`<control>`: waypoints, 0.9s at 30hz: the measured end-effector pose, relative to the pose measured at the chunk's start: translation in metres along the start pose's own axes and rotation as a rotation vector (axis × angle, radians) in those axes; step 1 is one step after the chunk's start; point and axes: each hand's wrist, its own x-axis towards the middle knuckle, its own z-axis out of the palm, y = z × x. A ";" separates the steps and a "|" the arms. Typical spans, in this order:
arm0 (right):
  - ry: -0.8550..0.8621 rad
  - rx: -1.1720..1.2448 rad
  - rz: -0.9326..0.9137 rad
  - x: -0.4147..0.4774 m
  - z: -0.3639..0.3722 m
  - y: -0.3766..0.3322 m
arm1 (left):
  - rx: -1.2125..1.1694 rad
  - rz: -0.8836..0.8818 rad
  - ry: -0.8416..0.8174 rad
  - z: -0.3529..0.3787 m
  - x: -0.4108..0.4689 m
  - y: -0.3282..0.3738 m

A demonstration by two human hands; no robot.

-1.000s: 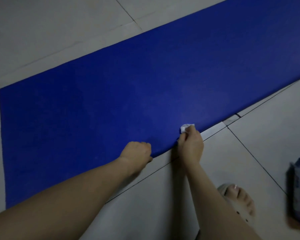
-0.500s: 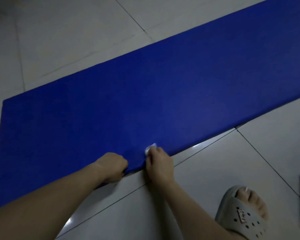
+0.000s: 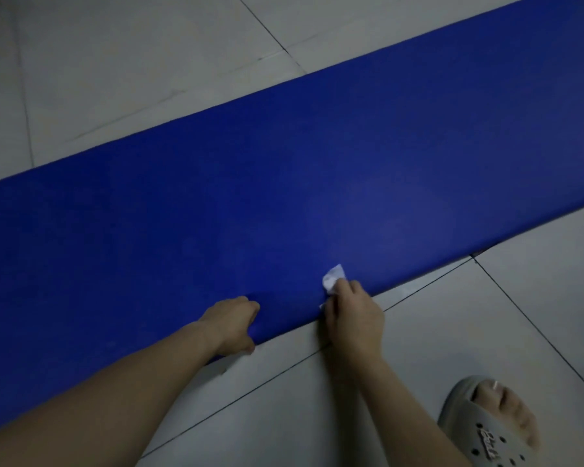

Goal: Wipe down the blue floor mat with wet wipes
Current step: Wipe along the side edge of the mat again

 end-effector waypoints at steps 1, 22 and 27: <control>0.015 0.020 0.044 0.002 -0.002 0.002 | 0.019 0.000 0.006 0.001 0.000 0.000; -0.061 0.130 0.199 -0.010 0.010 -0.040 | 0.018 0.018 0.020 0.004 -0.002 0.006; -0.295 0.144 -0.137 -0.045 0.039 -0.099 | -0.039 0.024 0.061 0.002 -0.004 0.007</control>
